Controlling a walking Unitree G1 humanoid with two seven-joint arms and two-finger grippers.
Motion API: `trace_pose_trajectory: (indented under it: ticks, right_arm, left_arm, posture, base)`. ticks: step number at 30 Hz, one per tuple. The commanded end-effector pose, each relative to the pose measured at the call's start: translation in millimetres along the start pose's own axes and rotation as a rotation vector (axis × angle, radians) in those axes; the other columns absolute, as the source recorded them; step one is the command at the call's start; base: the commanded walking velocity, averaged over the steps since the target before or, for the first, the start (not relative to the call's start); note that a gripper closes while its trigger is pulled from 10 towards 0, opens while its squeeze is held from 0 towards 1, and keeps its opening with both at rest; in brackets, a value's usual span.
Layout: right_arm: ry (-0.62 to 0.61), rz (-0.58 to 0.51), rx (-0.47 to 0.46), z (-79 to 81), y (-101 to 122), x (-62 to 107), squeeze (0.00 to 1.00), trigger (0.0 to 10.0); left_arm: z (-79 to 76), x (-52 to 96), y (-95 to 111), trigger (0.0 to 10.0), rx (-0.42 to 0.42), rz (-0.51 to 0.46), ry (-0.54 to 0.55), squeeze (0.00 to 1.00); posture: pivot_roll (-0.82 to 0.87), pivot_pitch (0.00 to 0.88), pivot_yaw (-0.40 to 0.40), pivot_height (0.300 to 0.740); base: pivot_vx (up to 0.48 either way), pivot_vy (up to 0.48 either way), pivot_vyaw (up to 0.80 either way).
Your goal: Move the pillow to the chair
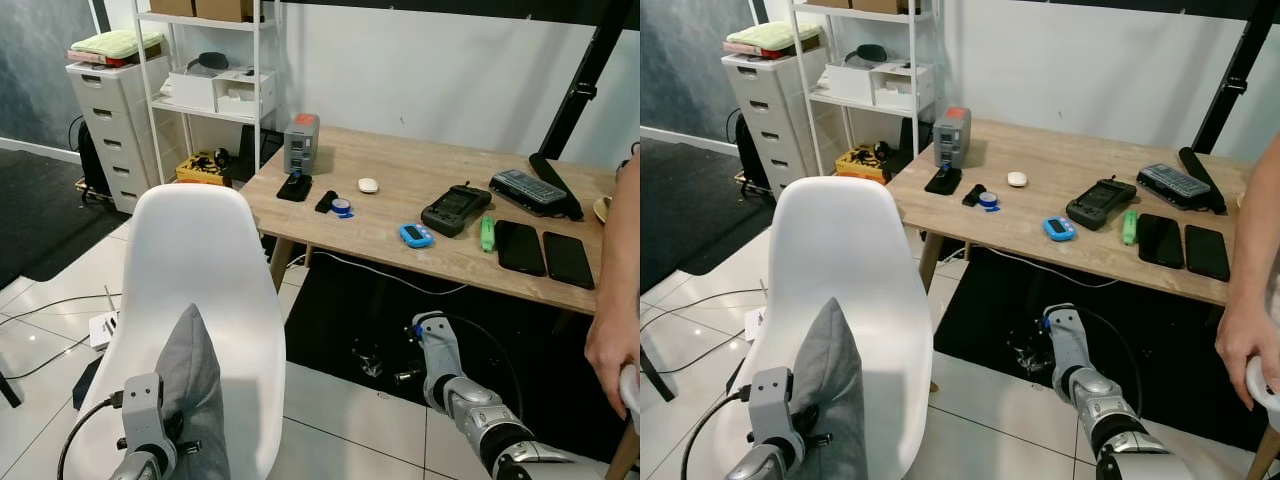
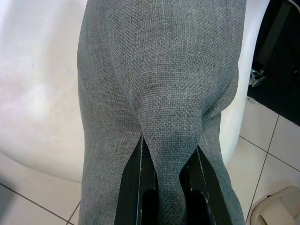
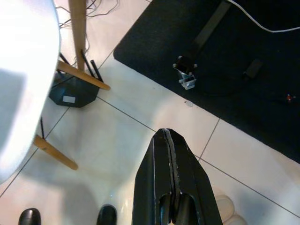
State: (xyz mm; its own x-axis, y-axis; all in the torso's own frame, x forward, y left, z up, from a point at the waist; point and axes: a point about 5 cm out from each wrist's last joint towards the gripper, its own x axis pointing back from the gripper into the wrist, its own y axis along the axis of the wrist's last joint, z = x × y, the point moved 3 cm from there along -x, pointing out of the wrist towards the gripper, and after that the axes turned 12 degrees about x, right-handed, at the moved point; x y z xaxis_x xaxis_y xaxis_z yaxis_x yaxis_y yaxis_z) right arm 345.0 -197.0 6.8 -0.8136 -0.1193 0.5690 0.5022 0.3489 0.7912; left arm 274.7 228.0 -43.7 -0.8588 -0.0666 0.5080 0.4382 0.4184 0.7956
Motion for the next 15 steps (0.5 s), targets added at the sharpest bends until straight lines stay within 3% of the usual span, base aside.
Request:
trace_pose_trajectory:
  ticks: [1,5,15]
  right_arm:
    - [0.009,-0.002,0.0,3.6,-1.4,-0.3,0.0,10.0]
    - [0.019,-0.005,0.0,7.0,-1.8,-0.7,0.0,10.0]
    - [0.034,-0.01,0.011,10.5,-0.6,-1.4,0.0,10.0]
  left_arm:
    - [2.2,-0.3,6.4,10.0,-0.01,-0.027,0.004,0.0]
    - [-3.1,-0.8,12.1,10.0,-0.02,-0.063,-0.034,0.0]
    - [-14.3,-3.8,63.2,10.0,0.003,-0.265,-0.124,0.0]
  posture:
    - [-0.18,0.024,-0.039,0.74]
    - [-0.18,0.024,-0.032,0.74]
    - [-0.17,0.015,-0.037,0.74]
  base:
    - [0.0,0.0,0.0]
    - [0.157,0.0,0.0]
    - [0.468,0.0,0.0]
